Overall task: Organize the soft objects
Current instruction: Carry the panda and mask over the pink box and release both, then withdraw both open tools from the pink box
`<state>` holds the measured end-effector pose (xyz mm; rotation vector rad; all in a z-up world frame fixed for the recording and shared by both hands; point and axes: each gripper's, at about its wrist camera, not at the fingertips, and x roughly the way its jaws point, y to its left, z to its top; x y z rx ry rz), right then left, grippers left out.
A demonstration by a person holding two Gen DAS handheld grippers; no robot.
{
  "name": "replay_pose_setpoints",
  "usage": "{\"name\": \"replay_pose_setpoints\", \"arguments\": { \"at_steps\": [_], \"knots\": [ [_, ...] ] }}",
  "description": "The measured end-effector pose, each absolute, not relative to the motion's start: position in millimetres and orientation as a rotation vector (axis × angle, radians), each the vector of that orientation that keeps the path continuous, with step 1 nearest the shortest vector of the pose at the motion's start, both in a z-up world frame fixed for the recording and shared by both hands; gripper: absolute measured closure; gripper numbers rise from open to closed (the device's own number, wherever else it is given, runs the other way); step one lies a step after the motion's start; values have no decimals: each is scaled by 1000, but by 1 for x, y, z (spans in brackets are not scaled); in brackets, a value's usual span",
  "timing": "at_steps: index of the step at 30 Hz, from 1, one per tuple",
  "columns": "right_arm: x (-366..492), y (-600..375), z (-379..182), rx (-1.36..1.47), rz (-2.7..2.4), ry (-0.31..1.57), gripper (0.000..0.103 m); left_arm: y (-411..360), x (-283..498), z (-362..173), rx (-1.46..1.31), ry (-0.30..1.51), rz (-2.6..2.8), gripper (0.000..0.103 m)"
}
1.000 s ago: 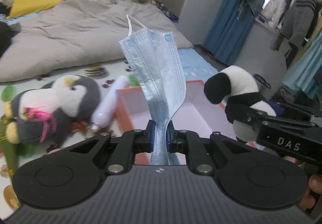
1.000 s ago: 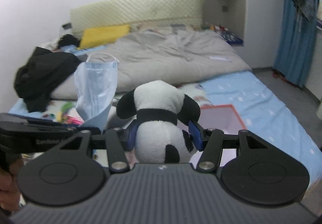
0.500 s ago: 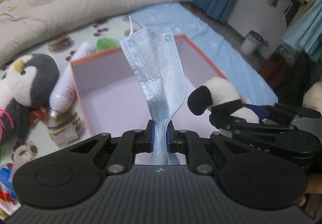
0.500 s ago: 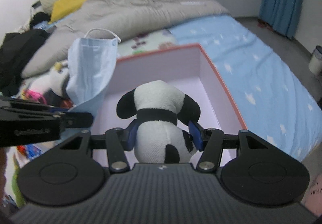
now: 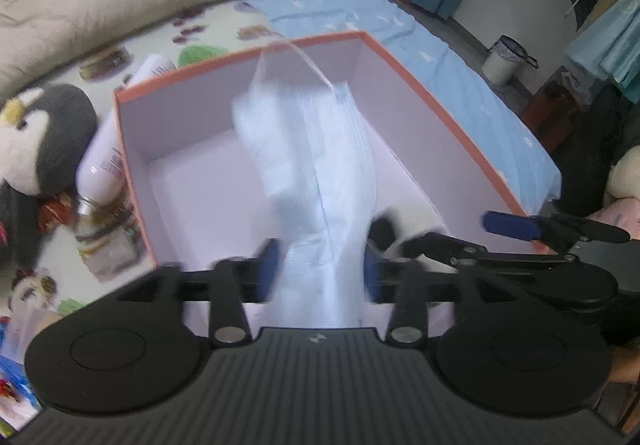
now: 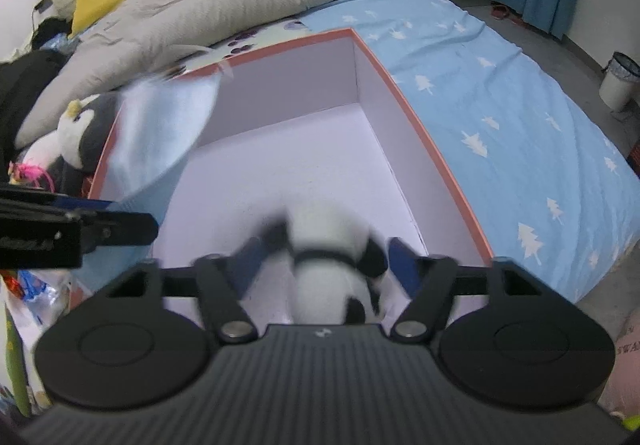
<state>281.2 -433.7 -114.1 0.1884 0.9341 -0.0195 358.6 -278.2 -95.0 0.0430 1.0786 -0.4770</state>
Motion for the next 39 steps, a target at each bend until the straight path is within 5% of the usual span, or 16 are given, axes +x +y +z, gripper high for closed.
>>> {"name": "replay_pose_setpoints", "arguments": {
  "at_steps": [39],
  "knots": [
    [167,-322,-36,124,183,496,26,-106,199,-18,-18,662,-327,45]
  ]
}}
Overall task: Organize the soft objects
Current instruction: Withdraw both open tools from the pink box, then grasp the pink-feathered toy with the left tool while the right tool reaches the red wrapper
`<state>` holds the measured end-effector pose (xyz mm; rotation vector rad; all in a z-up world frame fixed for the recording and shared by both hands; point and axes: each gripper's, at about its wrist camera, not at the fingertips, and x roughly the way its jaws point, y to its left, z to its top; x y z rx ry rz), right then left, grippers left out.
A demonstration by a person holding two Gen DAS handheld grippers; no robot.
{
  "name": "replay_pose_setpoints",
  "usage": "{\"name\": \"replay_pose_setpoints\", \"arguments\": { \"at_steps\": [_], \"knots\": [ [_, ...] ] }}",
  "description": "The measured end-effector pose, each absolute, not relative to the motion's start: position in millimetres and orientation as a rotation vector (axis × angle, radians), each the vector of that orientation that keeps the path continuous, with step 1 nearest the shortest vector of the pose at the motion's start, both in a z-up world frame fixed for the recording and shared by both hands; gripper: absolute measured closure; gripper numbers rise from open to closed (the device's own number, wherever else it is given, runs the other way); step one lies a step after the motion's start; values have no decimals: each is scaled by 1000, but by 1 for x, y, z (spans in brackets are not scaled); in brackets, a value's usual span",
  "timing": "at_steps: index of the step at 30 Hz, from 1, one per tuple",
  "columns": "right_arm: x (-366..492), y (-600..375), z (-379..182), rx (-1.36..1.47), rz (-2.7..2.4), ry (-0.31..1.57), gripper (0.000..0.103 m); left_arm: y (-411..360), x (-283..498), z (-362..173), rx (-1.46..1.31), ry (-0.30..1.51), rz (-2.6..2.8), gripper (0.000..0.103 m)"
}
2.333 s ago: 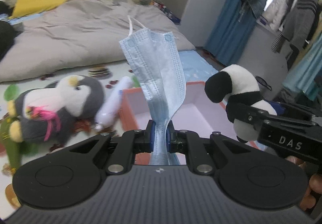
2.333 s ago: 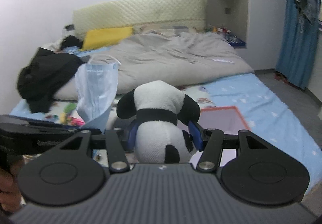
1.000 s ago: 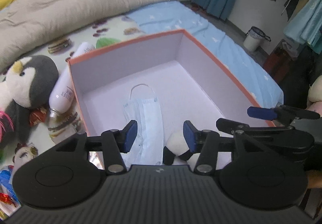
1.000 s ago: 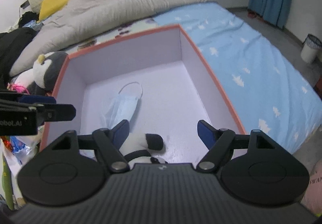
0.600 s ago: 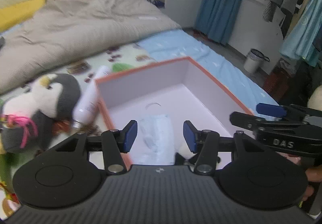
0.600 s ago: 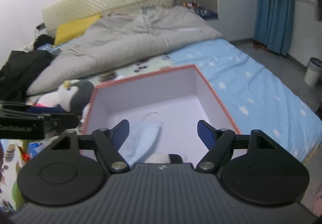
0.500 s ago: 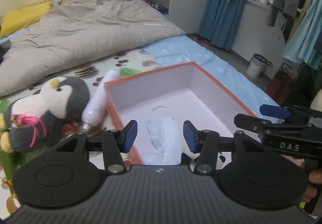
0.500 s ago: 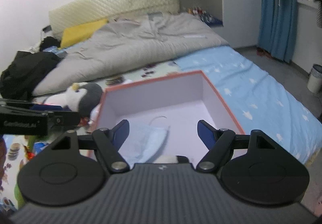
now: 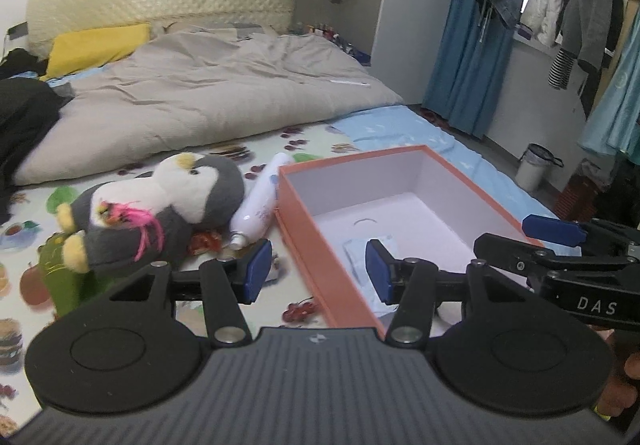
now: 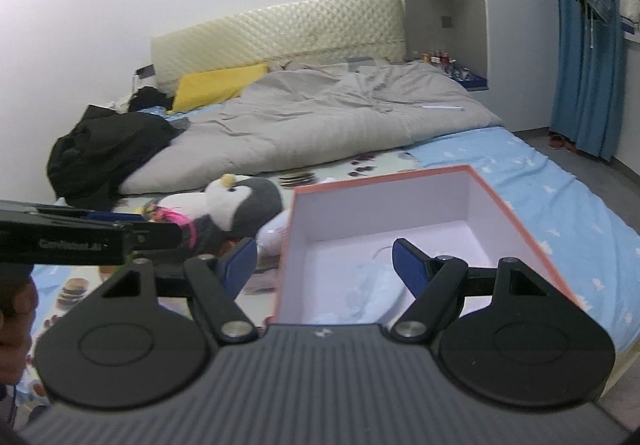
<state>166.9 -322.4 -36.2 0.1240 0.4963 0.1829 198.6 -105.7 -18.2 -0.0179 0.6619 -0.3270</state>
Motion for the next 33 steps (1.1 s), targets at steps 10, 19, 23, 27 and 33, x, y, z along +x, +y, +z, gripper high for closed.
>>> {"name": "replay_pose_setpoints", "arguments": {
  "at_steps": [10,19,23,27,33],
  "knots": [
    [153,-280,-47,99,231,492,26,-63,171,-28,-87,653,-273,40],
    [145,-250,-60,81,244,509,26,-29,160,-41,-130,657,-212,40],
    [142,-235,-69,73,250,524,26,-16,154,-50,-152,672,-200,40],
    [138,-222,-79,55,253,543,26,-3,147,-58,-159,690,-175,39],
    [138,-208,-90,46,276,559,26,13,143,-73,-168,699,-132,32]
  ]
}}
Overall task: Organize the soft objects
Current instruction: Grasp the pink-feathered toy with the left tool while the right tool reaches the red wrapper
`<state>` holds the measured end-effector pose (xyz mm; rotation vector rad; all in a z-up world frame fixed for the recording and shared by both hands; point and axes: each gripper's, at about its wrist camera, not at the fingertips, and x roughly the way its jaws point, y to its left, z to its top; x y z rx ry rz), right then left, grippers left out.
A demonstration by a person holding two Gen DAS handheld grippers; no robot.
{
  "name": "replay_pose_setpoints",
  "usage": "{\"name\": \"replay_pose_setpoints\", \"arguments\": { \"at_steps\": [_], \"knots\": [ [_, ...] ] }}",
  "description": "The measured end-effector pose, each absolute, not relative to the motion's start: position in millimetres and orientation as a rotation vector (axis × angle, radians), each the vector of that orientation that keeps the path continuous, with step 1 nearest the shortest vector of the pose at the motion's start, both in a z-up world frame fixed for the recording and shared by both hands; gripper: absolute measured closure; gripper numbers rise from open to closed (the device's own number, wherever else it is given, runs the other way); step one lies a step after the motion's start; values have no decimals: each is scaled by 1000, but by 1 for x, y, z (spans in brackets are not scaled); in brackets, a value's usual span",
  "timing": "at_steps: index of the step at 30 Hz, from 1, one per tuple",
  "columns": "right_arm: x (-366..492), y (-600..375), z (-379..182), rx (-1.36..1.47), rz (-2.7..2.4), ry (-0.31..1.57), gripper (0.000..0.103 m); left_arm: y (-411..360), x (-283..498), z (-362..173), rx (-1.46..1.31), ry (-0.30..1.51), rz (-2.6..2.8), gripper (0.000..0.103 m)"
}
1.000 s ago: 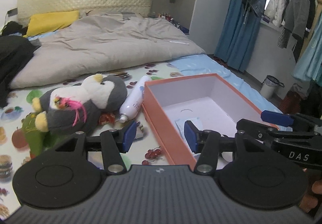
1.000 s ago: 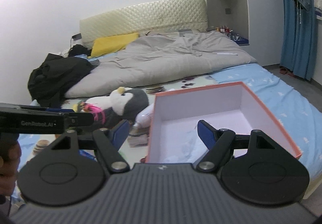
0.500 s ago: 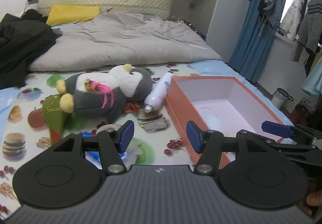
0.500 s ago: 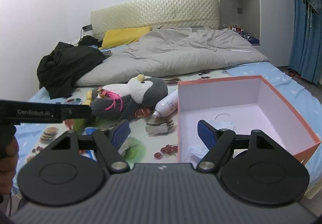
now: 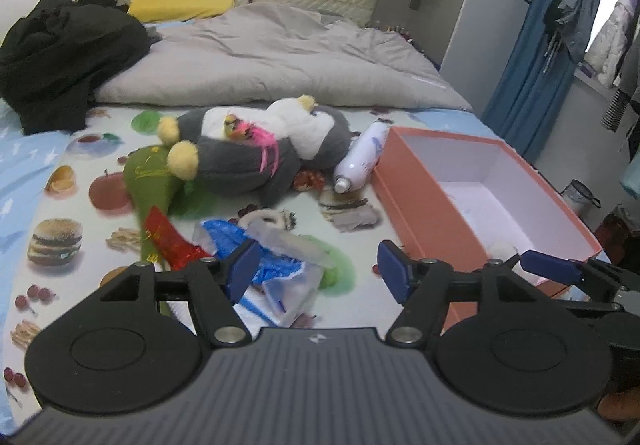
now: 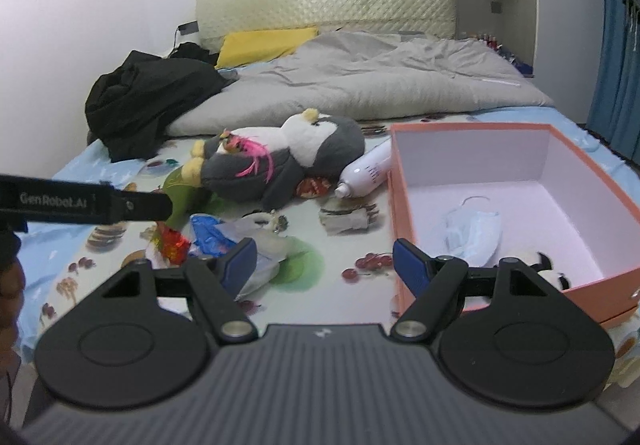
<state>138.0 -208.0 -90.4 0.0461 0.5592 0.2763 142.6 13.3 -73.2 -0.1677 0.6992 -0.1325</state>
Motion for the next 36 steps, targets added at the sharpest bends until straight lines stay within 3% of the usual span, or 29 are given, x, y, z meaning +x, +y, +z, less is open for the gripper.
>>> {"name": "replay_pose_setpoints", "arguments": {
  "at_steps": [16,19,27,36],
  "knots": [
    [192,-173,-113,12,301,559,27,58,203,-104,-222,727,-43,32],
    [211,-165,-118,6,299,561,34,64,223,-106,-236,719,-41,33],
    [270,-141,-143,-28,300,590,39,71,283,-114,-231,688,-50,33],
    [333,-111,-180,-73,292,645,61,97,345,-122,-274,627,-48,33]
  ]
}}
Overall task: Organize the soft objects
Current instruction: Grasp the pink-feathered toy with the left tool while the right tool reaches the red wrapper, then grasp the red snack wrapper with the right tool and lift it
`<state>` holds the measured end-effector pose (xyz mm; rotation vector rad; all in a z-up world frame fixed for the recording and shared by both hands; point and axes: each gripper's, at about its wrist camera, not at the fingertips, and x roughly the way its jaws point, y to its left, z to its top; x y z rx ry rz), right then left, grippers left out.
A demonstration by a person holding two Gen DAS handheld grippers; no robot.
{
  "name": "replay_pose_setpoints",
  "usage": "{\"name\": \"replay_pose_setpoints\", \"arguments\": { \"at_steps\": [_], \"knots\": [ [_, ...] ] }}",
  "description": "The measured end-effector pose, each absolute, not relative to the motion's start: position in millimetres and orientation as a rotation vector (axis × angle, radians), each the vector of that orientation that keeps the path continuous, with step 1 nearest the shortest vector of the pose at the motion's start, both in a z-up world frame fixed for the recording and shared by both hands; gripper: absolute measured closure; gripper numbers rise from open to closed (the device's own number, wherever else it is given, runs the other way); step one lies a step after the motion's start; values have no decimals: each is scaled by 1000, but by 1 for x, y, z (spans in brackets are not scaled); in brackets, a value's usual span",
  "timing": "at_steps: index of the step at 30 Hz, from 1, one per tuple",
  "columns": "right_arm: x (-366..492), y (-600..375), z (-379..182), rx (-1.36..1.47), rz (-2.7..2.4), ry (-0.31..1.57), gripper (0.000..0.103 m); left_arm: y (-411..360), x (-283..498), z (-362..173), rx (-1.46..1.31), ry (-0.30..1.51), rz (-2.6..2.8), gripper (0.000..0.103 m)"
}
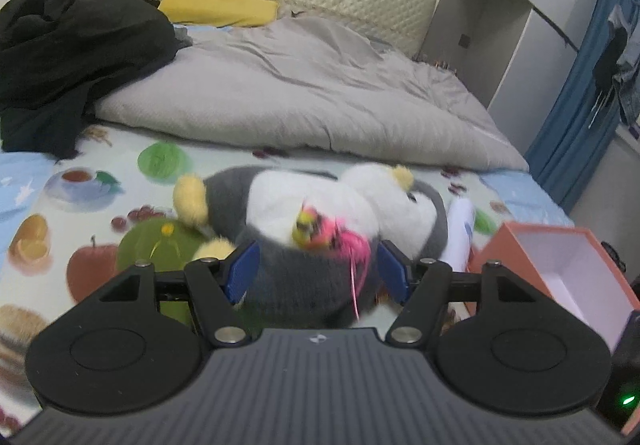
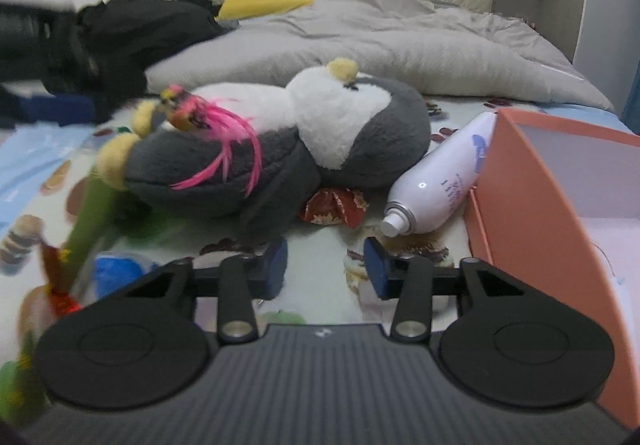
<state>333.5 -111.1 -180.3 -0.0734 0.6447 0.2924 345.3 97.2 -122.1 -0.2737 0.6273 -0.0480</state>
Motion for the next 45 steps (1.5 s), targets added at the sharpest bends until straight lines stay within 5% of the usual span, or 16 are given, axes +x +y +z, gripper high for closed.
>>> {"name": "replay_pose_setpoints", "arguments": {
  "at_steps": [9,16,19,45],
  "knots": [
    [373,-89,-205,-238,244,659,71,104,386,-138,-296,624,-65,42],
    [383,-82,-212,-316,248,649,80,104,396,-150,-300,636,-72,64],
    [386,-80,-215,-328,248,654,91,103,397,-152,-292,642,-74,77],
    [285,-120,-165,-352,220,605,97,79,271,-137,-335,666,-60,79]
  ]
}}
